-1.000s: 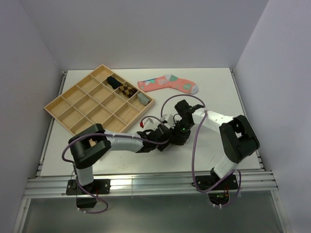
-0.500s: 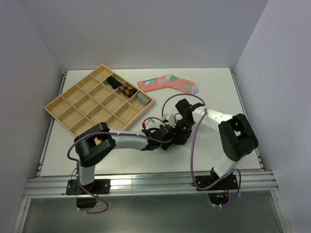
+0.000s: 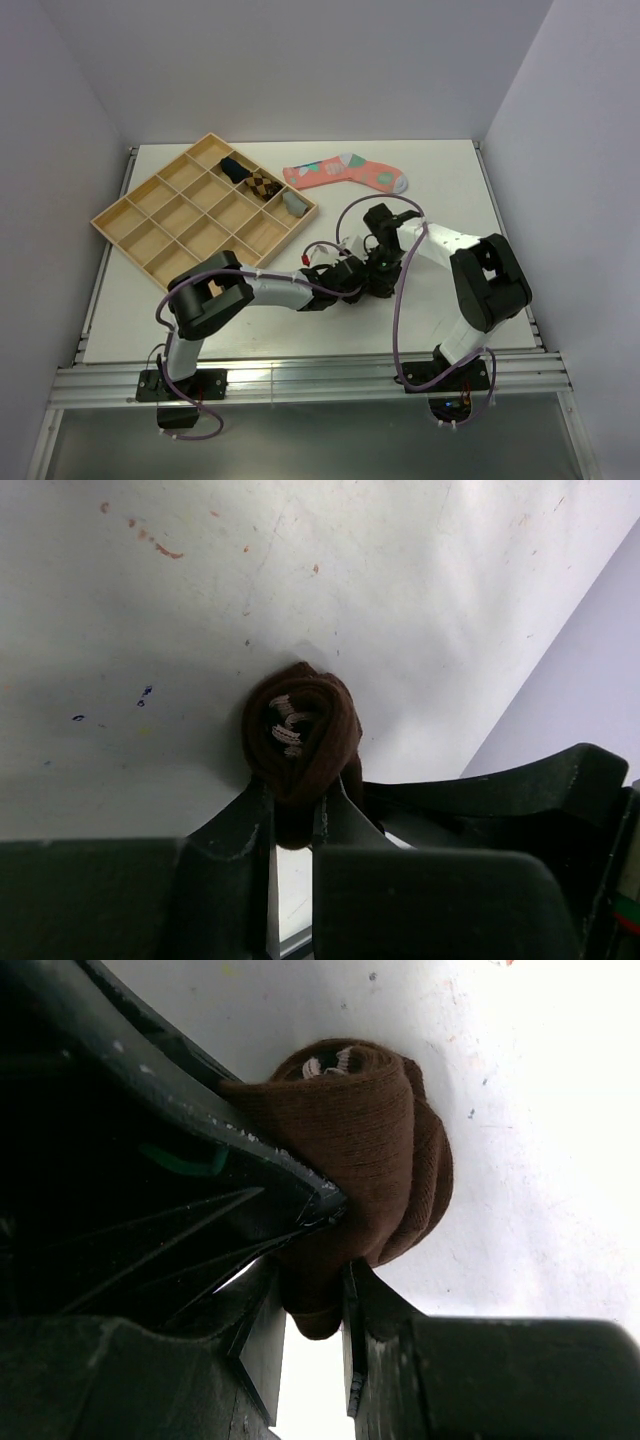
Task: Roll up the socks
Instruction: Roll the sock at the center of the board, then pick up the sock at the center of the board.
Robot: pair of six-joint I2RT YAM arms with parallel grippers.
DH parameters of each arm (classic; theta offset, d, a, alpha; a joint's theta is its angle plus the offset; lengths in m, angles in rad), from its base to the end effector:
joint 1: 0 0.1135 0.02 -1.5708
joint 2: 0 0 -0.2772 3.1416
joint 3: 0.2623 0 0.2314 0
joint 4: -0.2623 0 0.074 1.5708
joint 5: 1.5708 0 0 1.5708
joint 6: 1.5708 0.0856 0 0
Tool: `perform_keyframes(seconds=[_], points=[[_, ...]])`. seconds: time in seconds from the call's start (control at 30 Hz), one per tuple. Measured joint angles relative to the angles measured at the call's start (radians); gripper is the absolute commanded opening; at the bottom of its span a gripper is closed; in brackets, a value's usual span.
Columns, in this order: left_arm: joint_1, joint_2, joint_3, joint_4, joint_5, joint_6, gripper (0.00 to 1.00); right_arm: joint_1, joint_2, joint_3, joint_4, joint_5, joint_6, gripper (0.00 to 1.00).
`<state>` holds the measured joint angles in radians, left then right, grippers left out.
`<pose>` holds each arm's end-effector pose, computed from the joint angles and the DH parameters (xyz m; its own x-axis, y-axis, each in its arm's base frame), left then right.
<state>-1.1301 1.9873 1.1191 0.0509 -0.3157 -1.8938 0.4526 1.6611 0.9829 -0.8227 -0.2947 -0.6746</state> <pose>0.2069 -0.3764 0.1219 -0.6306 -0.7761 0.0025 -0.5391 0.4358 -0.7207 0.2297 0.1394 0.1406 -0.4279 -0.8726 -0.2355 -0.9014 0.3927 0.1826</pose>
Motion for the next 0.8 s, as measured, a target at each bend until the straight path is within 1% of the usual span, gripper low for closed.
perform_keyframes(seconds=[0.07, 0.1, 0.2, 0.33, 0.4, 0.47, 0.6, 0.8], points=[[0.000, 0.002, 0.002, 0.003, 0.000, 0.002, 0.00, 0.000, 0.000, 0.002, -0.002, 0.009, 0.000, 0.27], [0.000, 0.002, 0.002, 0.003, 0.000, 0.006, 0.00, 0.000, 0.000, 0.003, -0.003, 0.010, 0.001, 0.36], [0.000, 0.004, 0.002, 0.013, 0.002, 0.019, 0.00, -0.014, -0.001, 0.009, -0.009, 0.011, 0.005, 0.43], [0.008, 0.023, 0.002, 0.078, 0.024, 0.050, 0.00, -0.064, -0.003, 0.030, -0.046, -0.026, 0.003, 0.48], [0.015, 0.036, 0.002, 0.117, 0.043, 0.069, 0.00, -0.101, -0.014, 0.049, -0.070, -0.063, 0.000, 0.54], [0.020, 0.047, 0.002, 0.151, 0.057, 0.084, 0.00, -0.131, -0.042, 0.060, -0.089, -0.099, -0.003, 0.56], [0.030, 0.059, -0.014, 0.218, 0.088, 0.119, 0.00, -0.179, -0.148, 0.065, -0.120, -0.153, -0.003, 0.60], [0.055, 0.067, -0.027, 0.271, 0.146, 0.175, 0.00, -0.254, -0.278, 0.066, -0.131, -0.166, 0.006, 0.60]])
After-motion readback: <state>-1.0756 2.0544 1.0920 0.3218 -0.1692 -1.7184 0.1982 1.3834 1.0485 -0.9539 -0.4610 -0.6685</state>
